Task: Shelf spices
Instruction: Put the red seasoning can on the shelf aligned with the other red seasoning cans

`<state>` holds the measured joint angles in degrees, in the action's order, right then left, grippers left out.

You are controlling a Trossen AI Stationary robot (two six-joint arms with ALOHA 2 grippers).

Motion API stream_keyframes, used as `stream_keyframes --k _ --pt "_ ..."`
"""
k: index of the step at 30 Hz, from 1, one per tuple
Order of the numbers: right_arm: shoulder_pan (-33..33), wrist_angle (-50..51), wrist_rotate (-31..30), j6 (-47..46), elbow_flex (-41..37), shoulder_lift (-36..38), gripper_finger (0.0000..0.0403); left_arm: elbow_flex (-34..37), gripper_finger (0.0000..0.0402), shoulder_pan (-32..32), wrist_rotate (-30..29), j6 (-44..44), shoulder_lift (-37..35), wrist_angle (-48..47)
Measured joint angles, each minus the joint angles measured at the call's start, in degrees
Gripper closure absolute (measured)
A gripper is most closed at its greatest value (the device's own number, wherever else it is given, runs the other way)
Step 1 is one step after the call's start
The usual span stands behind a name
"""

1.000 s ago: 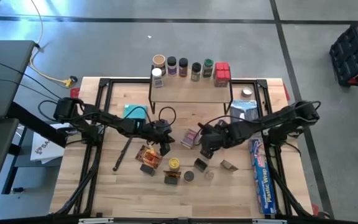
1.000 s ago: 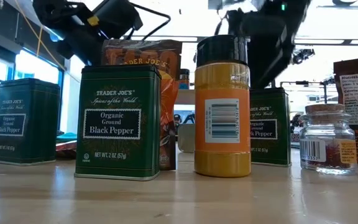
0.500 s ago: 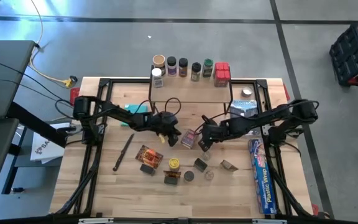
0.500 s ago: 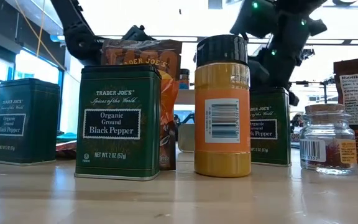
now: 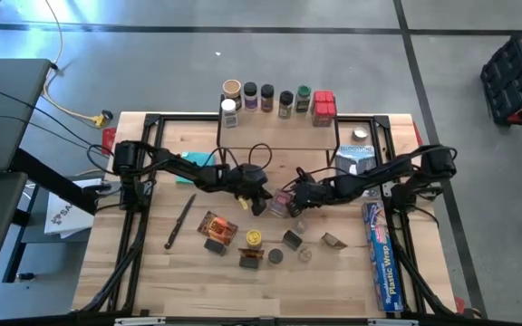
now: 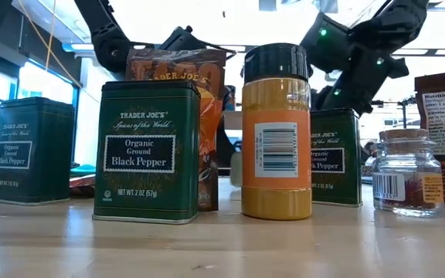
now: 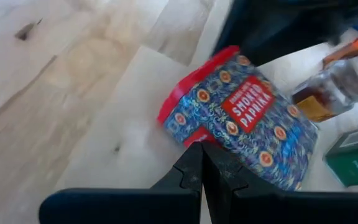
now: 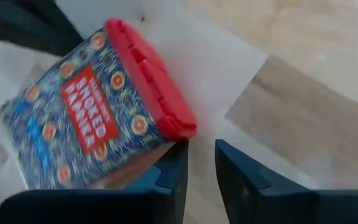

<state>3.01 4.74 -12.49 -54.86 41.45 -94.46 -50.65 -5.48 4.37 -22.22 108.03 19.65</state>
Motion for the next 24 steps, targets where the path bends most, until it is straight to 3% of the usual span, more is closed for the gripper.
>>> stream_keyframes --k 9,24 --pt "-0.52 -2.84 -4.8 3.91 -0.02 -0.07 0.0346 -0.92 0.0401 1.45 0.41 2.31 -0.02 0.14" --pt "2.08 -7.25 -14.13 15.43 0.04 0.45 0.0388 -0.92 0.0401 5.56 -13.86 11.69 -0.99 -0.35"
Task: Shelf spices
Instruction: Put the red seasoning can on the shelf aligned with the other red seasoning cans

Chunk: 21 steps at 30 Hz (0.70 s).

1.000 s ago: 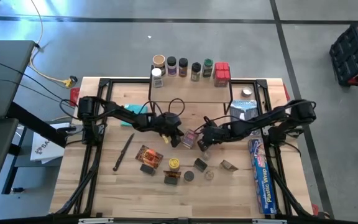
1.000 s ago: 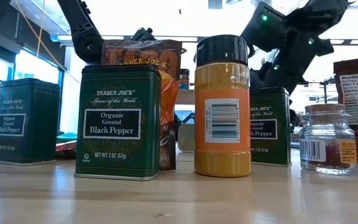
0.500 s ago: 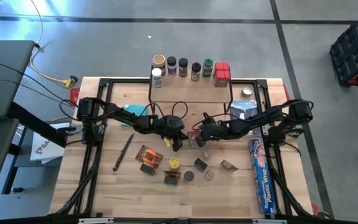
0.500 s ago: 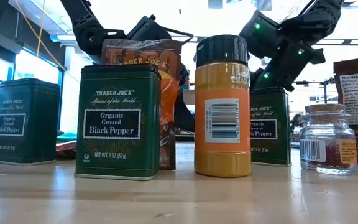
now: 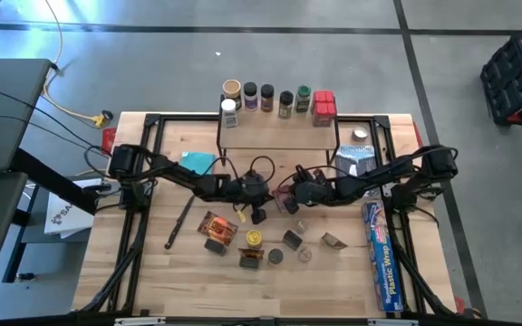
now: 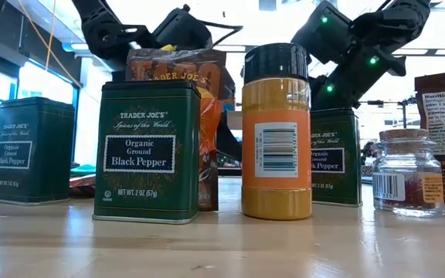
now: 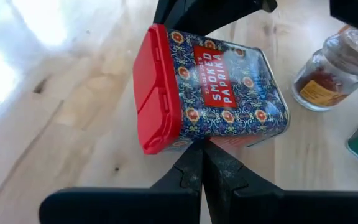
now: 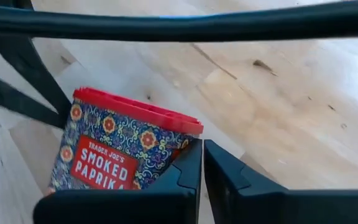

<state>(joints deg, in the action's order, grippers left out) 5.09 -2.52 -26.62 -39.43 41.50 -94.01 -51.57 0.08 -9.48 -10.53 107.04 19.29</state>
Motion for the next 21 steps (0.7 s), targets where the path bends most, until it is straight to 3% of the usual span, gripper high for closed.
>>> stream_keyframes --k 6,16,21 --pt "0.6 -0.25 -2.46 2.2 0.0 2.3 0.039 0.02 0.0401 1.01 -4.74 2.78 -2.61 -1.32" --pt "1.3 -0.02 -2.9 2.31 0.07 4.58 0.039 0.02 0.0401 1.1 -5.27 3.32 -5.79 -4.05" --pt "3.94 -0.1 -6.88 3.98 0.07 4.56 0.039 0.02 0.0401 2.24 -10.98 5.82 -5.79 -5.72"
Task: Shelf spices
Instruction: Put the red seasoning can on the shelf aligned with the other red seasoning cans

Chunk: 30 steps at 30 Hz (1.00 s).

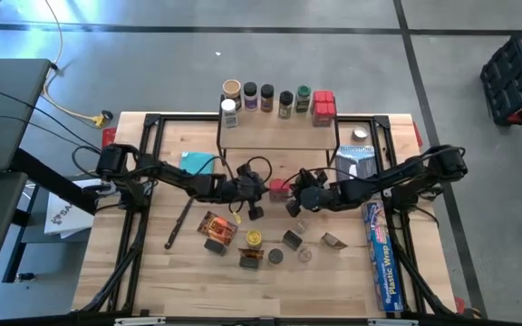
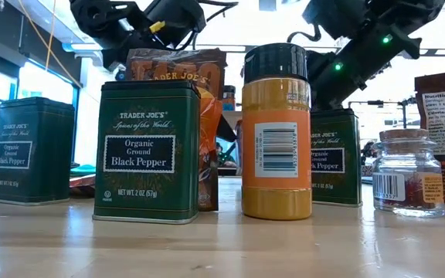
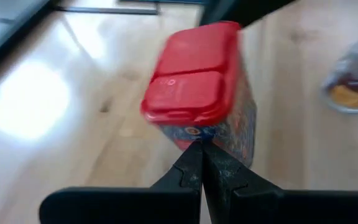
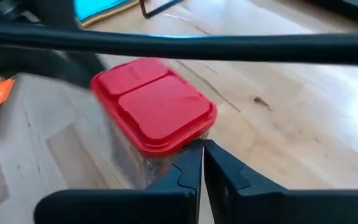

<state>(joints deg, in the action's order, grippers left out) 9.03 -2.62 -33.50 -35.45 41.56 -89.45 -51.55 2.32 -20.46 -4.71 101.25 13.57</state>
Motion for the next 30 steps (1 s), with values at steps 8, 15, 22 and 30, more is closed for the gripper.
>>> stream_keyframes --k 8,15,22,30 --pt "2.57 0.04 0.39 2.53 0.17 -0.02 0.039 0.02 0.0401 0.59 -4.16 1.04 -0.02 -0.02" --pt "2.32 0.3 -1.03 2.53 0.19 -0.07 0.039 0.13 0.0401 1.23 -2.57 0.31 0.02 -1.99" --pt "2.28 2.75 -0.54 1.66 0.19 -0.07 0.039 0.13 0.0401 2.45 -2.58 0.33 0.04 -2.8" --pt "2.26 5.72 -0.5 0.97 0.19 -0.05 0.039 0.13 0.0401 2.61 -4.54 0.35 0.04 -4.43"
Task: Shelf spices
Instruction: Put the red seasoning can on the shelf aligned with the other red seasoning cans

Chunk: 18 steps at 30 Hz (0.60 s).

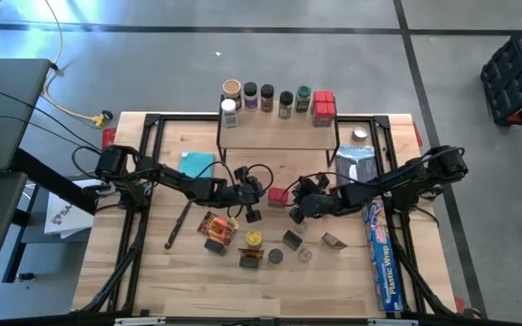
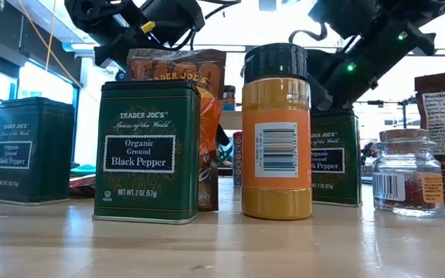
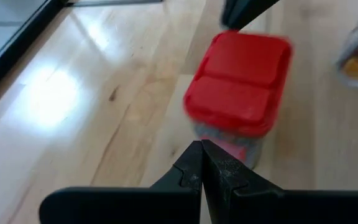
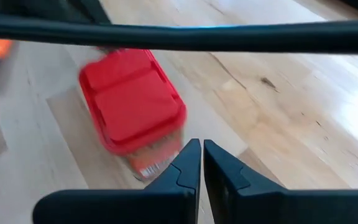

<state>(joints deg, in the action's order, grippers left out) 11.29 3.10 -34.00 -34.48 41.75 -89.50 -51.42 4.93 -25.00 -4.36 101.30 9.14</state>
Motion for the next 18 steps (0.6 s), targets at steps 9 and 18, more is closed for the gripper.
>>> stream_keyframes --k 9,18 --pt "-1.17 8.78 3.76 3.09 -0.04 9.78 0.0325 0.07 0.0401 2.15 -3.97 -3.38 -4.33 -10.11" --pt "-2.96 -3.48 18.75 14.63 0.01 10.14 0.0179 0.07 0.0401 9.3 -7.13 -9.07 -7.85 -13.31"
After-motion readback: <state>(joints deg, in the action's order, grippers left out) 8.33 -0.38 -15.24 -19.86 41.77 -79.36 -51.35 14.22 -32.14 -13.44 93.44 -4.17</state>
